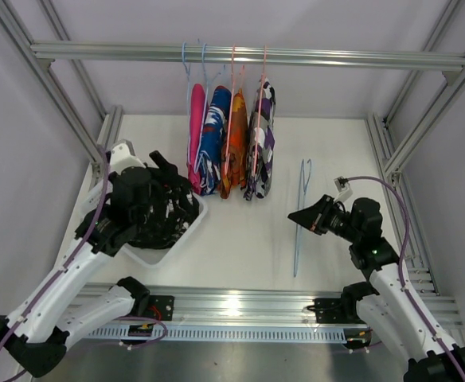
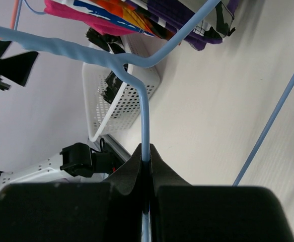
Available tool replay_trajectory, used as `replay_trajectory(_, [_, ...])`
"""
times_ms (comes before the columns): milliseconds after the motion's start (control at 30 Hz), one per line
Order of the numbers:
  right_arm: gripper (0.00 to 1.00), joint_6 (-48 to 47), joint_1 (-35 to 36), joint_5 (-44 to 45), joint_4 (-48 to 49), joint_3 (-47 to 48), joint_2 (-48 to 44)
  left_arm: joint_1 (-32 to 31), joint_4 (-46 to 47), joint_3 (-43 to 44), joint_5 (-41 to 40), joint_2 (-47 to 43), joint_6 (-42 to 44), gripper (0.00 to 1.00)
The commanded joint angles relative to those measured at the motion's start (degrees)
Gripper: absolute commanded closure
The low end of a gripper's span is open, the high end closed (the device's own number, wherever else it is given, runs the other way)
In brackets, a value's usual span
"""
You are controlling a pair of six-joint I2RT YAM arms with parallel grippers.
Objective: Remove the trousers from the hanger
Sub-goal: Place the hanger at the clothesline.
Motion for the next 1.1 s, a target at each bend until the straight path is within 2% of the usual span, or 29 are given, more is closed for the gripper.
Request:
replay_trajectory(0, [1.00, -4.6, 0.4, 0.9, -4.2, 6.7, -0.4, -0.1, 4.5, 4.9, 5.1, -2.6, 11.0, 0.01])
replay_trajectory(133, [1.00, -10.7, 0.9, 1.4, -9.2, 13.9, 1.9, -0.1, 8.0, 8.7, 6.8, -3.3, 21.9, 0.01])
replay_trajectory(233, [1.00, -15.6, 0.9, 1.9, -15.8, 22.2, 6.2, -0.1, 8.9, 9.8, 7.2, -3.0, 25.4, 0.01])
replay_trajectory(367, [1.00, -17.3, 0.9, 0.8, -17.4, 31.8, 11.4, -0.1, 13.4, 4.8, 9.4, -7.7, 24.9, 0.01])
replay_trajectory(400, [1.00, -17.3, 0.9, 0.1, -17.6, 33.0, 13.4, -0.1, 15.1, -0.1, 10.0, -9.2, 24.8, 0.00])
replay_trajectory(500, [1.00, -18.0, 0.8, 0.5, -18.4, 37.9, 15.7, -0.1, 21.1, -7.7, 10.4, -15.1, 25.1, 0.01])
replay_trajectory(733, [1.00, -18.4, 0.4, 0.1, -20.0, 49.3, 24.5, -0.1, 24.0, -12.7, 9.6, -21.1, 27.0, 0.01])
replay_trajectory(1067, [1.00, -15.6, 0.4, 0.2, -18.9, 62.0, 33.1, -2.6, 23.6, -12.9, 7.1, -22.8, 29.3, 0.01])
